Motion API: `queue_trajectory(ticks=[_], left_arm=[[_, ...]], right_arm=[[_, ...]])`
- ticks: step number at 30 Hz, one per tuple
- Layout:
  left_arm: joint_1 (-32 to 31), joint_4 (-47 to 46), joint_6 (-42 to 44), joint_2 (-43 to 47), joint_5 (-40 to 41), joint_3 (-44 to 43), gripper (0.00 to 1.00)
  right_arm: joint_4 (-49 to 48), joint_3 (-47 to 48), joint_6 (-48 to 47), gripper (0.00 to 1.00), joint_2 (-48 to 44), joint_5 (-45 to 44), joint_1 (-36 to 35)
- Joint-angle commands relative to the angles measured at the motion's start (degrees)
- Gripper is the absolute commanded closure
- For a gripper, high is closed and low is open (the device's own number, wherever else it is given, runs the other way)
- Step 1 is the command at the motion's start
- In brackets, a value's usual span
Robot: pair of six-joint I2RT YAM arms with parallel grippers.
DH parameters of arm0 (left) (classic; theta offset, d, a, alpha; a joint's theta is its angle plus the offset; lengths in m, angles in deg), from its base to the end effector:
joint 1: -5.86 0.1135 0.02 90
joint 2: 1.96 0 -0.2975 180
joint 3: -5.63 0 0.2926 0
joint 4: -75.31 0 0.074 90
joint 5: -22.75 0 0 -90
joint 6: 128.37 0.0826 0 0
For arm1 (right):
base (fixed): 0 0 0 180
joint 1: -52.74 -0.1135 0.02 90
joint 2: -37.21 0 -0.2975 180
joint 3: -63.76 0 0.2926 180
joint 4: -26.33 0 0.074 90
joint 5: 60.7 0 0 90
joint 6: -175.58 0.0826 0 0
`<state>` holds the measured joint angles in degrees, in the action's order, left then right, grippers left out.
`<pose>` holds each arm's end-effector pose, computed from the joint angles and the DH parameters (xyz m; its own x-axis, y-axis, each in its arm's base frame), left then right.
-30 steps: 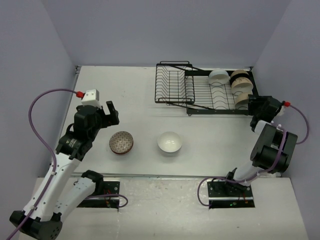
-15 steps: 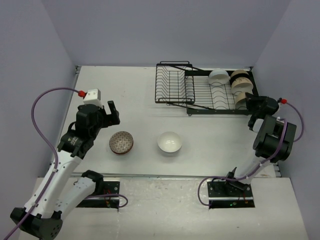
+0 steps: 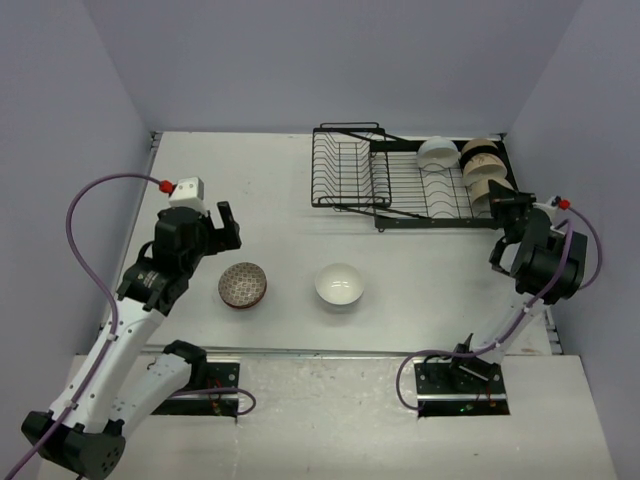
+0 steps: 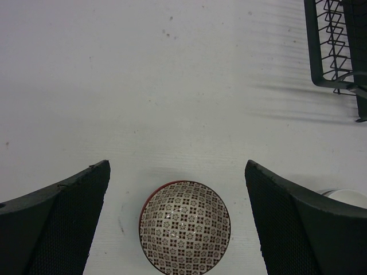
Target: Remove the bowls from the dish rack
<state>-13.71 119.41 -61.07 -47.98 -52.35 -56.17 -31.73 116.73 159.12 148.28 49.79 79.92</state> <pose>0.2242 -0.0572 0.3342 -0.4550 -0.2341 -0.8592 -0.0706 0.9713 -0.2272 0.3983 -0.1720 0.1426 0.1115 0.9526 -0.2831 0.0336 0.2811 0.9591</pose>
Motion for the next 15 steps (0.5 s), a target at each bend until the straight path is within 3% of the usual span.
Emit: queue_trajectory(ticks=[1, 8, 15], left_arm=[[0.41, -1.07, 1.87, -0.12, -1.27, -1.00, 0.00], [0.68, -1.33, 2.13, -0.39, -1.89, -0.91, 0.00], [1.11, -1.33, 2.22, -0.56, -2.24, -0.82, 0.00]], right_arm=[[-24.40, 2.53, 6.51, 1.00, 6.08, 5.35, 0.51], [-24.95, 4.11, 1.61, 1.00, 5.39, 9.21, 0.68], [-25.12, 6.58, 3.28, 1.00, 2.32, 12.64, 0.77]])
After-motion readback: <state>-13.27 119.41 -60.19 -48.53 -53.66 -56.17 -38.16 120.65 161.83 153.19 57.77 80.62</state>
